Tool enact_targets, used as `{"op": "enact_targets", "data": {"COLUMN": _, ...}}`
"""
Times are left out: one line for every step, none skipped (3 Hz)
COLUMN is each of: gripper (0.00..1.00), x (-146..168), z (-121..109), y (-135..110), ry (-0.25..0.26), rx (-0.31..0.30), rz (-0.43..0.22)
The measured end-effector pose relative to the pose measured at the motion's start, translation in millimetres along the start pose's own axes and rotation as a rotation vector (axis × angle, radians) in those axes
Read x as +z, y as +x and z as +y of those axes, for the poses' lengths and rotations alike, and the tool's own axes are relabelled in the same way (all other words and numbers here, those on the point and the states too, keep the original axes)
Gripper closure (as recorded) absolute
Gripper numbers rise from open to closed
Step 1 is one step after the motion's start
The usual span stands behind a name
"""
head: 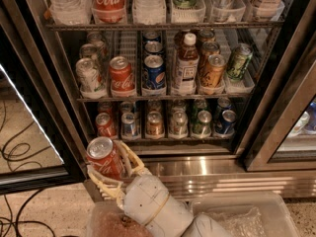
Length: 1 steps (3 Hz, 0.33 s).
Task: Pick coke can from middle shelf of fridge
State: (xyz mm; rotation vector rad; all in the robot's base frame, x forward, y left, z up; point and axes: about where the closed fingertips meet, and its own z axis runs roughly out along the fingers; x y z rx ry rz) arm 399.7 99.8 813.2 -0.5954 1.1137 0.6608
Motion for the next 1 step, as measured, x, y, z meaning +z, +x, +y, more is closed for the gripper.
{"op": "enact_targets", "data": {"gripper": 1.00, "x": 0.0, "z": 0.0, "y": 0.0, "ry": 0.000, "rx": 0.000, "rz": 0.000}}
